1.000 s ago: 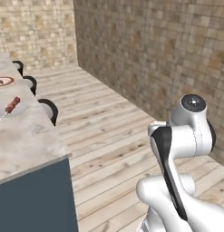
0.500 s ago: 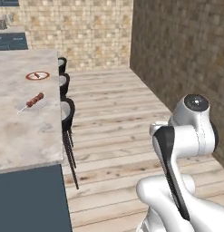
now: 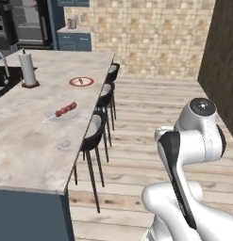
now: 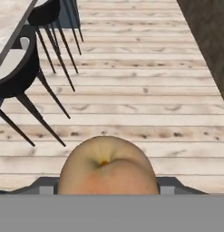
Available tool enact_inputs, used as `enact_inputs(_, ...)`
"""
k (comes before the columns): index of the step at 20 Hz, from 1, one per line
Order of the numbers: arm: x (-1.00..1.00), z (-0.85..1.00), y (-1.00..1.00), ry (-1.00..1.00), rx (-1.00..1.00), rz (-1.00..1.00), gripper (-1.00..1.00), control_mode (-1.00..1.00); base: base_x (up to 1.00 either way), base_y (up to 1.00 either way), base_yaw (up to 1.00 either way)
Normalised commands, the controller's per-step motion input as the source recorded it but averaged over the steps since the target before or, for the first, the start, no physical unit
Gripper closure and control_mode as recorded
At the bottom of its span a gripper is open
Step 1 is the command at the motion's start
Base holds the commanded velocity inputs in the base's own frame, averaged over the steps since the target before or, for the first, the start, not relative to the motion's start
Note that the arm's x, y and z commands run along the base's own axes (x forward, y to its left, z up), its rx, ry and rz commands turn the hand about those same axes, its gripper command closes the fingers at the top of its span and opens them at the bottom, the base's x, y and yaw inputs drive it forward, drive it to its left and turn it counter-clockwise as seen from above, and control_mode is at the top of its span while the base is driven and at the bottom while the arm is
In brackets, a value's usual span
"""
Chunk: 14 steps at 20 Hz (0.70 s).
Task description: Pick up each peach from the fridge and place one peach on each plate on the dining counter.
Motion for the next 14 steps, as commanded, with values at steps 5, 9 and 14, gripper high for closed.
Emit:
enact_inputs(5,0.00,0.00,0.00,0.00,0.00,0.00,1.00,1.00,0.60,-0.71,0.54)
enact_inputs(9,0.00,0.00,0.00,0.00,0.00,0.00,1.00,1.00,0.28,-0.76,0.54)
enact_inputs(14,0.00,0.00,0.00,0.00,0.00,0.00,1.00,1.00,0.25,-0.77,0.54)
